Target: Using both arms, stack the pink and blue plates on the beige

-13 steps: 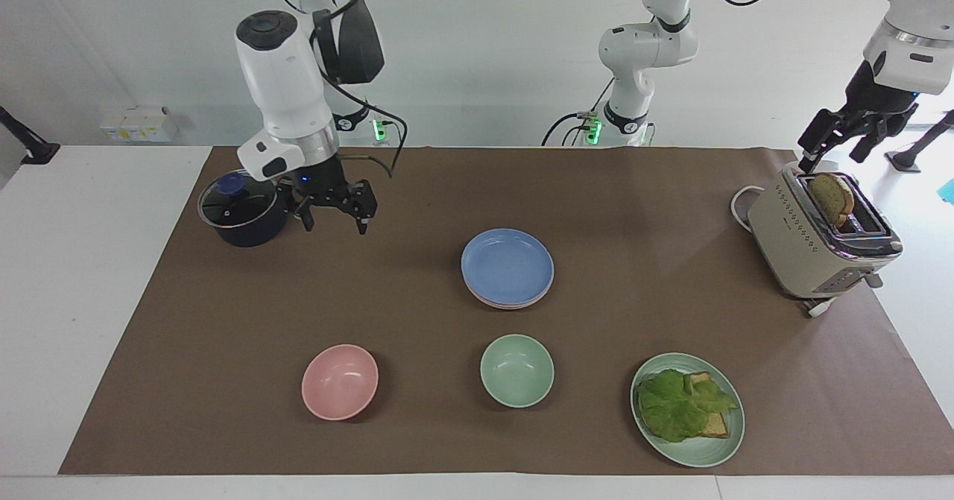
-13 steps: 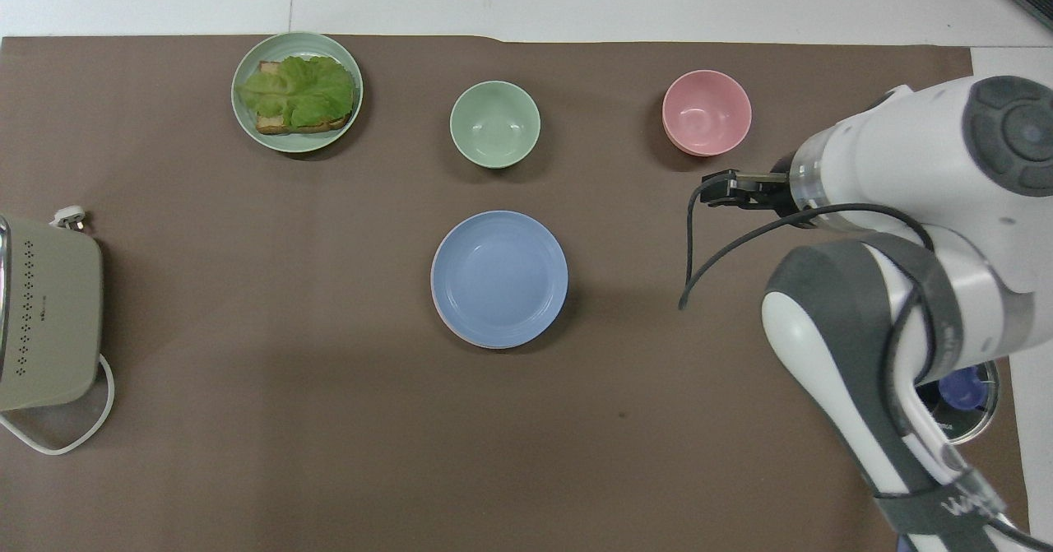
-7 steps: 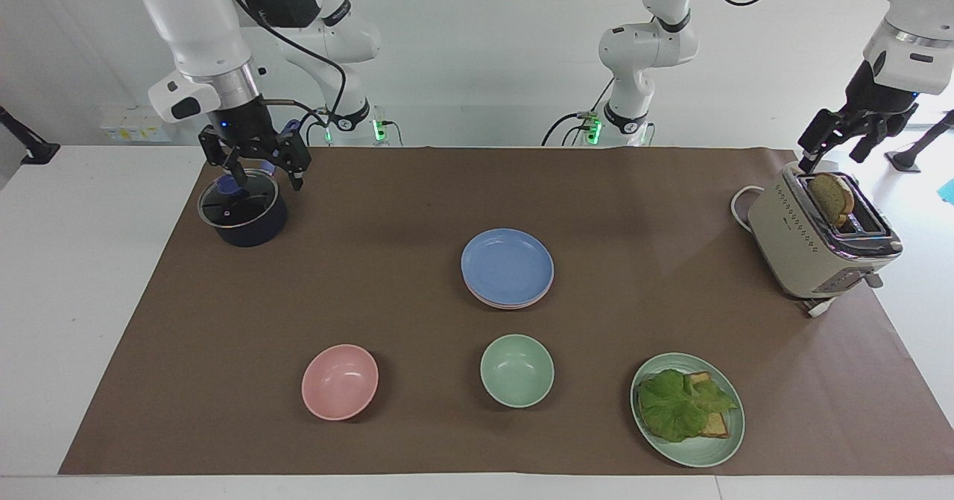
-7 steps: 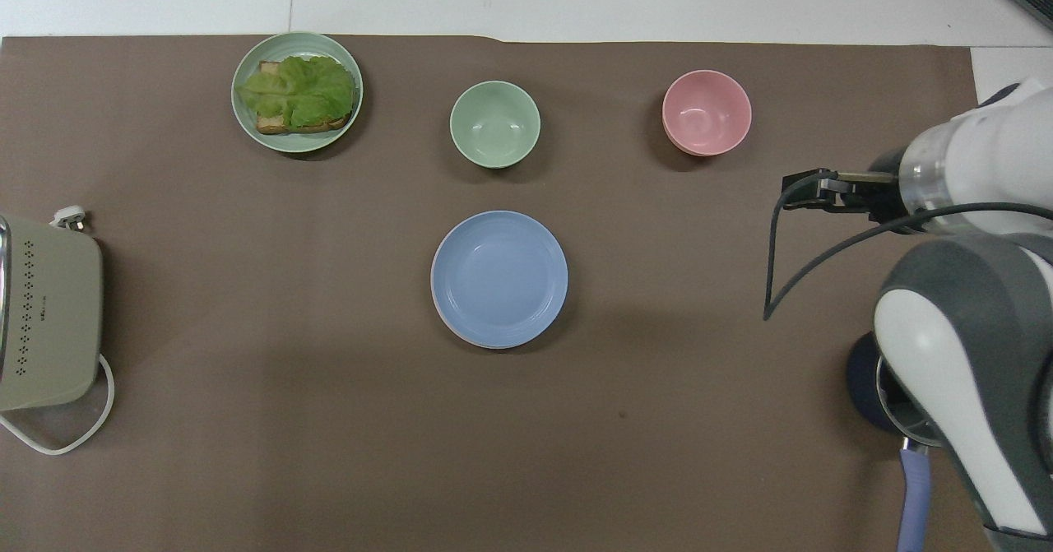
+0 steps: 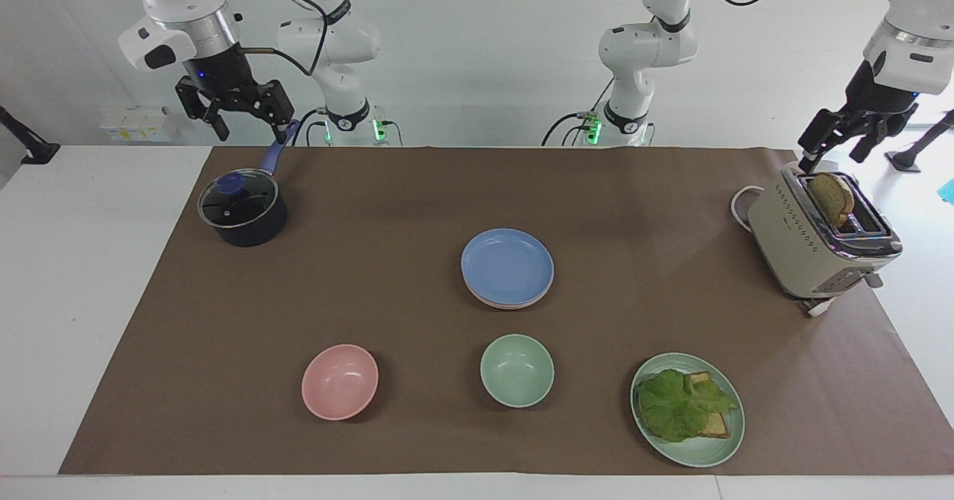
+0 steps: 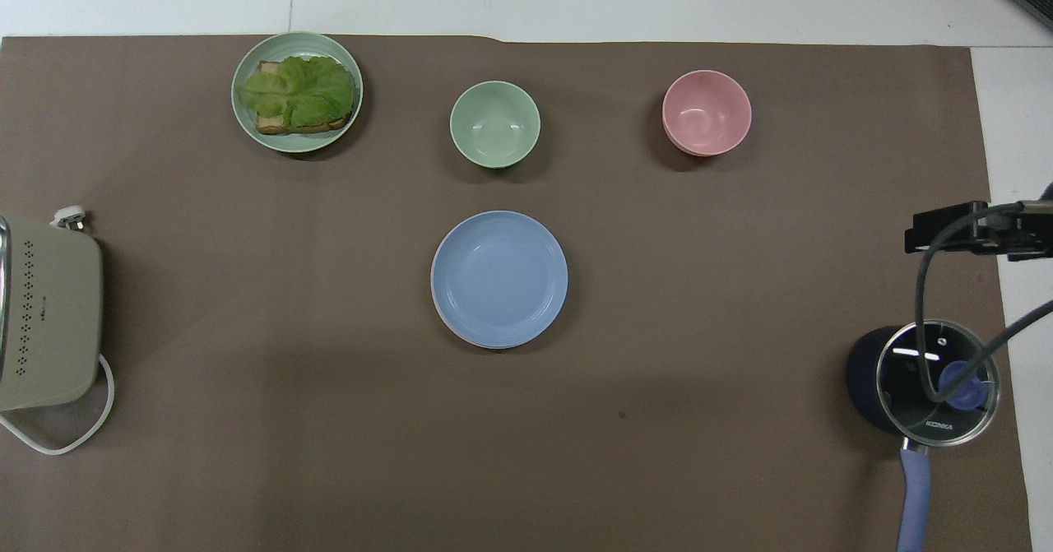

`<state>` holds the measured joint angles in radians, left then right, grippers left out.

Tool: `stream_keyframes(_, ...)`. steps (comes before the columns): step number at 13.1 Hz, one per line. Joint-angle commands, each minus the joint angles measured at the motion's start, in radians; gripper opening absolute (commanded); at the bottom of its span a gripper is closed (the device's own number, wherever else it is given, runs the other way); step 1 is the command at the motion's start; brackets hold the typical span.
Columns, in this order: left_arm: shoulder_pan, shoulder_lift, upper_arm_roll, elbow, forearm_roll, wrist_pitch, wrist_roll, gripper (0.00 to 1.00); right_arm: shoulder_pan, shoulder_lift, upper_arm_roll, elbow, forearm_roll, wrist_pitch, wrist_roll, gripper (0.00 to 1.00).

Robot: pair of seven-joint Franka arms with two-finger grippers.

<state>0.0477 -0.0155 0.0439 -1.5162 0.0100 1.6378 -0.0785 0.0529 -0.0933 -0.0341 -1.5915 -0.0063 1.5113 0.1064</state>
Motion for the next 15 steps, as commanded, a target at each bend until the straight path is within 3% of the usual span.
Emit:
stream_keyframes(1,-0.012,-0.007,0.01,-0.007,0.004,-0.009,-0.006,1.0,-0.016,-0.016,0.005,-0.004,-0.021,-0.02,-0.083,1.0)
stream_keyframes(5,-0.012,-0.007,0.01,-0.007,0.004,-0.009,-0.006,1.0,-0.024,-0.014,0.006,0.027,-0.021,-0.082,-0.097,1.0)
stream_keyframes(15,-0.012,-0.007,0.01,-0.007,0.004,-0.009,-0.006,1.0,-0.024,-0.02,0.005,0.018,-0.017,-0.085,-0.09,1.0)
